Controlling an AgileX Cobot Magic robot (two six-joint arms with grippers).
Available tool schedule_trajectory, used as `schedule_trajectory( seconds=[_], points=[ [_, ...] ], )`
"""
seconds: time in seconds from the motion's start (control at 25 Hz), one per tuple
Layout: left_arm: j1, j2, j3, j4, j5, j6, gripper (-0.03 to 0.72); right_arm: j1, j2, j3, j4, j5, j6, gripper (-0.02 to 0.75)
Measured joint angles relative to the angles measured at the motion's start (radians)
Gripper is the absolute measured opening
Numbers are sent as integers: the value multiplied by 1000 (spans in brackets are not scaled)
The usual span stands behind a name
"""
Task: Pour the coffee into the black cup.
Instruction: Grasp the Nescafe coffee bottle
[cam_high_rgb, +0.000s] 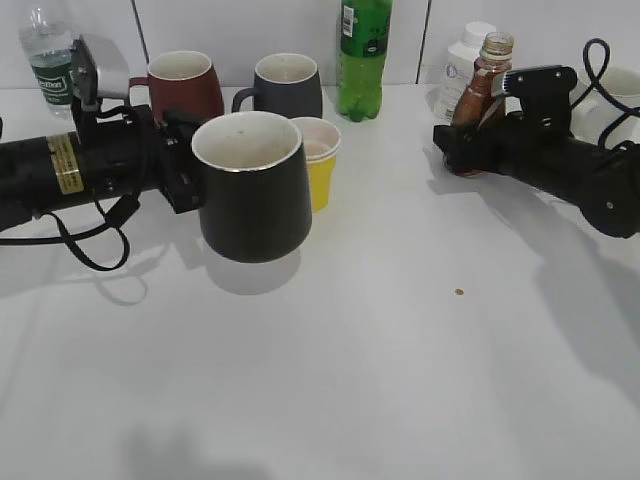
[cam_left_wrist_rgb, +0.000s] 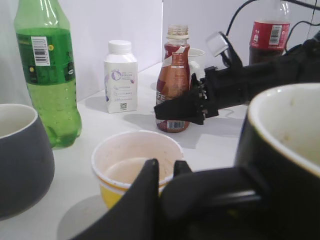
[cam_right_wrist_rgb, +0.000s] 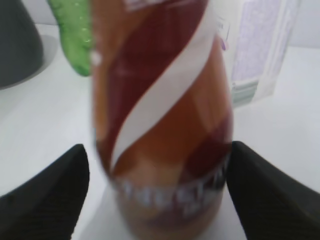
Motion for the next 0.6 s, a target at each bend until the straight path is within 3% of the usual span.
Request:
schedule_trajectory(
  seconds=[0.24,0.44,0.6],
  points=[
    [0,0,0,0,0,0,56,1,6,-22,0,1,-2,657],
    [0,0,0,0,0,0,56,1,6,-22,0,1,-3,545],
    [0,0,0,0,0,0,56,1,6,-22,0,-4,-4,532]
  ],
)
